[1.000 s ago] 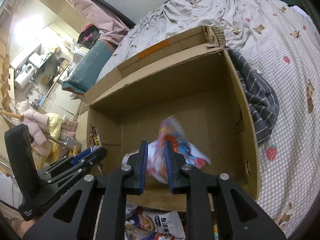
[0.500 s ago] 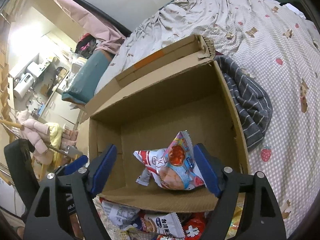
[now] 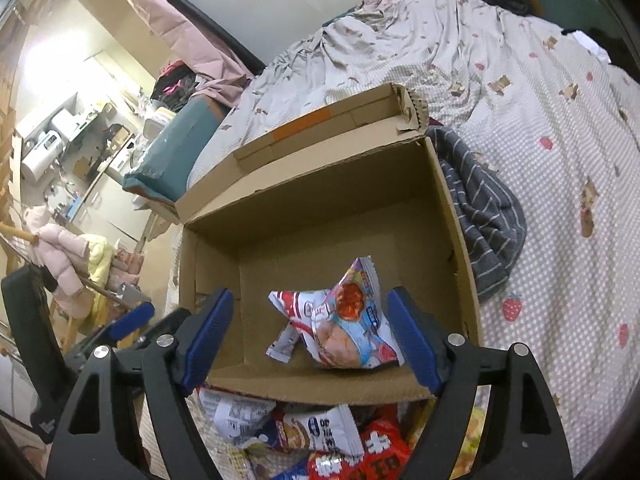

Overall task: Organize snacks
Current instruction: 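Move both grippers back to the snack pile in front of the box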

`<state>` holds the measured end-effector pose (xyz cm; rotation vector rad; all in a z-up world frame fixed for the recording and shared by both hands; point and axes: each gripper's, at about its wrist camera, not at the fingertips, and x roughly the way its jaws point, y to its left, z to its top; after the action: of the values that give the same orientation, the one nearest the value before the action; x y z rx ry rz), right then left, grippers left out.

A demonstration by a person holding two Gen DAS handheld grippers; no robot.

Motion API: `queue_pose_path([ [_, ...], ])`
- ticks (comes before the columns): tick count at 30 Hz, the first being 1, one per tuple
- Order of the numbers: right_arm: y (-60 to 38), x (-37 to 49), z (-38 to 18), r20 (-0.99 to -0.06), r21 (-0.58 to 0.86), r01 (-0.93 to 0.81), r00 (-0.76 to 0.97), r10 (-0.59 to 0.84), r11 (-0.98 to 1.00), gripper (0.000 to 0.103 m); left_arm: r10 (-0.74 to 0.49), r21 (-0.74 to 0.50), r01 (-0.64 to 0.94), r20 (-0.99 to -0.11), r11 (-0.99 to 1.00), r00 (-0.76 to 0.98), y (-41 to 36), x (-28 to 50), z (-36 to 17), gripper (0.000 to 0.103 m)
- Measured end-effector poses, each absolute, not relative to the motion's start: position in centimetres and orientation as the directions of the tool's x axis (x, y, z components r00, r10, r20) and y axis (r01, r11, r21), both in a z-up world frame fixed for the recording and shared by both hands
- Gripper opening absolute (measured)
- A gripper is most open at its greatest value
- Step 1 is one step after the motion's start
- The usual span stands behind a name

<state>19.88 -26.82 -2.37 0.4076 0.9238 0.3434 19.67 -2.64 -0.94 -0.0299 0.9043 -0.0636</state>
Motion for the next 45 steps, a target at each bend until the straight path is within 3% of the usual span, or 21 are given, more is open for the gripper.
queue_pose_path([
  [17,-28.2,12.9,-0.4,-0.693,0.45,-0.119,0.578,0.43,0.885,0.082,-0.087,-0.11,0.006,-0.752,0.994,0.653,0.7,13.9,1.5,0.077],
  [36,-30.2,8.4,-3.8,-0.77,0.478,0.013,0.487,0.413,0.878,0.082,-0.042,-0.136,-0.143,-0.85,0.98,0.524,3.9,11.0,-2.3,0.077],
  [45,-30.5,8.7,-5.0,-0.783,0.501,0.059,0.457,0.422,0.864,0.082,-0.104,-0.179,-0.146,-0.903,0.973,0.416,2.9,12.2,-6.1,0.077],
])
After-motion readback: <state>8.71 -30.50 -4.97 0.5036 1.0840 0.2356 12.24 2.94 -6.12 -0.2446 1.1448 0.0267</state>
